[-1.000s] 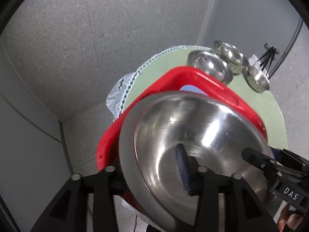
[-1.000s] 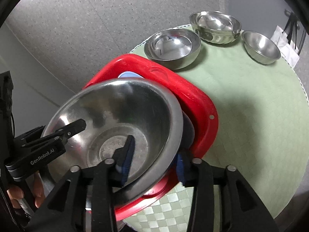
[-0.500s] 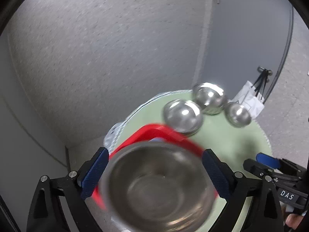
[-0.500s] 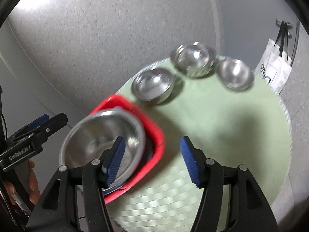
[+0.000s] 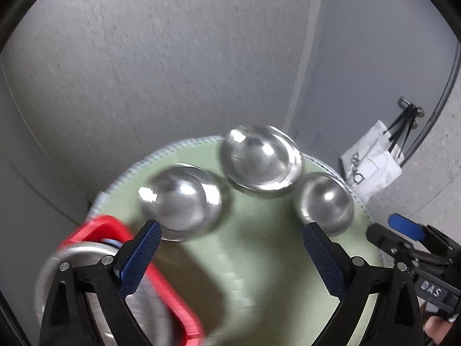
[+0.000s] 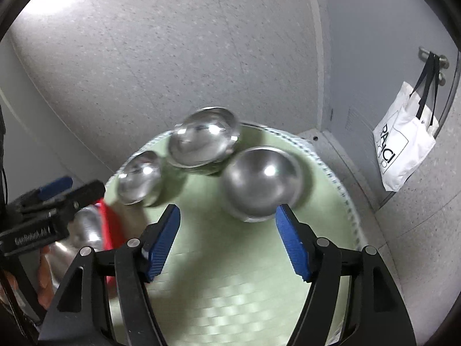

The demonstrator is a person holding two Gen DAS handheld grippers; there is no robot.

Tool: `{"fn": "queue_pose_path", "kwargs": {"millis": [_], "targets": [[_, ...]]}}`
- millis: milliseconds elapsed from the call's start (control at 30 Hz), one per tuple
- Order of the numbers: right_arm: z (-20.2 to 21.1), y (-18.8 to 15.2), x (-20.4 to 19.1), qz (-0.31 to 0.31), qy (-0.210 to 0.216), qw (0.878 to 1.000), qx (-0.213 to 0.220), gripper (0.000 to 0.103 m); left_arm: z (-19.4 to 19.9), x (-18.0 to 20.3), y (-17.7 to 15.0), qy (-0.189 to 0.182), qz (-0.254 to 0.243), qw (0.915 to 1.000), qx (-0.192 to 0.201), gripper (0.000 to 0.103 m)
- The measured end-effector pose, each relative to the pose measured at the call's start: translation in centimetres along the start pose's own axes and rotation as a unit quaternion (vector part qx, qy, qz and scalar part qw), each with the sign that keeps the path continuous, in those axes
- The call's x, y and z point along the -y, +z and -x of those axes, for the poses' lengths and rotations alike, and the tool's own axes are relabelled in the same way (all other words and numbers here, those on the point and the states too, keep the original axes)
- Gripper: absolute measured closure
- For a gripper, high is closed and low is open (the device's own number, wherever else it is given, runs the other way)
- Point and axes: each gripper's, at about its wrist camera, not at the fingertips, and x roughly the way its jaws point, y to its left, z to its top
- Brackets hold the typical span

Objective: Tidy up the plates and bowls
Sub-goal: 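Grasp one small steel bowl with the left gripper while the right grasps another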

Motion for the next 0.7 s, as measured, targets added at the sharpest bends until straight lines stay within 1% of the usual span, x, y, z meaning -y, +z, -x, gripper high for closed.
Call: {"fn": "queue_pose_path", "kwargs": {"millis": [67, 133, 167, 200, 267, 400, 467, 500, 600, 633, 700], "targets": [[-1.0, 0.6, 2.1, -0.003, -0.008, 1.000, -0.006, 0.032, -1.9, 2.0, 0.1, 0.007, -0.006, 0.9999, -0.012, 0.009], [-2.1, 1.0, 4.4, -0.012, -0.014, 1.000, -0.015, 0.032, -4.0, 3.6, 0.4, 0.015, -0.016, 0.9992, -0.032, 0.016], [-2.6, 1.1, 5.4, -0.016, -0.015, 1.000, -0.019, 0.032, -4.9, 4.1, 0.4, 0.025, -0.013, 0.9988, -0.040, 0.016], [-3.0, 1.3, 6.1, -0.020, -0.014, 0.999, -0.021, 0.032, -5.5, 4.1, 0.5, 0.034, -0.004, 0.9984, -0.046, 0.016], [-3.8, 1.6, 7.1, -0.024, -0.007, 0.999, -0.030, 0.032, -6.8, 3.9, 1.0, 0.035, 0.013, 0.9977, -0.057, 0.016], [-5.2, 2.2, 6.9, -0.019, 0.004, 0.999, -0.035, 0.032, -8.3, 1.5, 2.4, 0.062, 0.038, 0.9954, -0.063, 0.017], [-6.1, 2.4, 6.7, -0.018, 0.002, 0.999, -0.038, 0.032, -8.3, 0.8, 2.8, 0.043, 0.063, 0.9950, -0.064, 0.016], [-6.5, 2.5, 6.7, -0.020, 0.004, 0.999, -0.041, 0.032, -8.6, 0.6, 3.1, 0.039, 0.066, 0.9950, -0.064, 0.016], [-7.6, 2.6, 6.7, -0.029, 0.002, 0.999, -0.046, 0.032, -9.1, 0.9, 3.4, 0.040, 0.058, 0.9953, -0.066, 0.017], [-7.9, 2.7, 6.7, -0.030, 0.000, 0.998, -0.048, 0.032, -9.5, 1.1, 3.3, 0.037, 0.058, 0.9952, -0.070, 0.017], [-8.5, 2.7, 7.0, -0.033, -0.007, 0.998, -0.051, 0.033, -10.4, 1.8, 3.0, 0.017, 0.056, 0.9953, -0.077, 0.018]]}}
